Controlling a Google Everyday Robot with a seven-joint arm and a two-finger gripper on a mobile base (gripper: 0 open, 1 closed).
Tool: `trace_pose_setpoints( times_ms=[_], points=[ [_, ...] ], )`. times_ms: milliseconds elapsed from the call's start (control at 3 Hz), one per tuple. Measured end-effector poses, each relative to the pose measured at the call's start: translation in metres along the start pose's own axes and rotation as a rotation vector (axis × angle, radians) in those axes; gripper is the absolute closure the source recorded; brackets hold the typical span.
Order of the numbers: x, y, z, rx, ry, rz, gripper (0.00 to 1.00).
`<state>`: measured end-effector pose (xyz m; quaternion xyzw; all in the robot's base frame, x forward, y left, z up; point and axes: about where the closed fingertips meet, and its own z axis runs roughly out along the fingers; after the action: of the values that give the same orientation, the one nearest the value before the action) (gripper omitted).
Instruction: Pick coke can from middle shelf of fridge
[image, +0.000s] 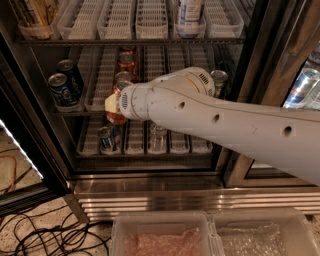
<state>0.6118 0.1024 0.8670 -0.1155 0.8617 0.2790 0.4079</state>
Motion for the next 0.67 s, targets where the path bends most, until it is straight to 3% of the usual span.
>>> trace_pose_setpoints(
  times_ms=[333, 667],
  points=[
    [0.031, -0.009, -0.030, 0.090, 0.079, 0.076, 1.00],
    [0.070, -0.015, -0.064, 0.195, 0.170, 0.192, 1.00]
  ],
)
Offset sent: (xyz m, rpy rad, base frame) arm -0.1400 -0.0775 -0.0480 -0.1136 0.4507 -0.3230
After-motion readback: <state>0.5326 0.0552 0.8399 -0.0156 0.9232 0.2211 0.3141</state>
